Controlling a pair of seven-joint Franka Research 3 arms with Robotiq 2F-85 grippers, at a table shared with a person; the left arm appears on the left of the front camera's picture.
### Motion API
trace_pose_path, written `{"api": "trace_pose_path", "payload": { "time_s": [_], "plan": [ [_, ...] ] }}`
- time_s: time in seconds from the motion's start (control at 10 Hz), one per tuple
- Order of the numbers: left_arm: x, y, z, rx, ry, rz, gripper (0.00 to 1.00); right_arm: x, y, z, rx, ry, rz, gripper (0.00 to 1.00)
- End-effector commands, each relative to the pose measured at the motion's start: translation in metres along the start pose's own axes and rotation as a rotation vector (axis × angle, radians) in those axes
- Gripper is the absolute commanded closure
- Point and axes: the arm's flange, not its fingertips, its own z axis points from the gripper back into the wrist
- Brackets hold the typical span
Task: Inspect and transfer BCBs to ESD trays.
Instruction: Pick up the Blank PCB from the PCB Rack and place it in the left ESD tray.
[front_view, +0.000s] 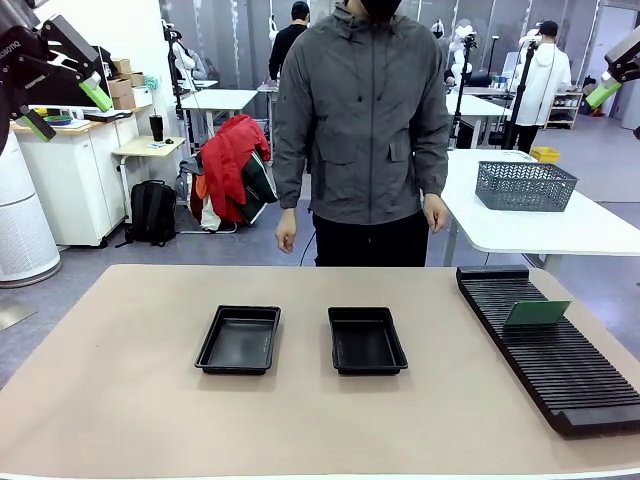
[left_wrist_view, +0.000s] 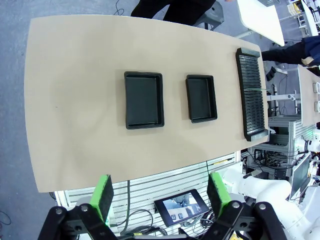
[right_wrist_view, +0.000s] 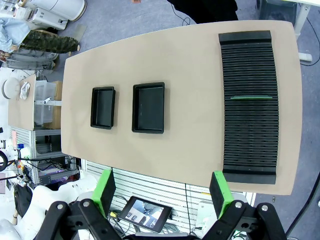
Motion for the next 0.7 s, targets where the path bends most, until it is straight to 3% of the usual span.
{"api": "trace_pose_path", "payload": {
  "time_s": [0.0,0.2,0.5,0.6],
  "plan": [
    [0.000,0.000,0.000,0.005,0.000,-0.001,0.00,0.001,0.000,-0.004,-0.053,-0.032,0.049,0.00],
    [0.000,0.000,0.000,0.005,0.000,-0.001,0.00,0.000,-0.004,-0.014,-0.148,-0.066,0.234,0.00],
    [0.000,0.000,0.000,0.005,0.000,-0.001,0.00,0.003,-0.018,-0.044,-0.243,-0.031,0.528,0.00],
    [0.000,0.000,0.000,0.005,0.000,-0.001,0.00,0.002,-0.023,-0.056,-0.270,-0.005,0.690,0.00]
  ]
}}
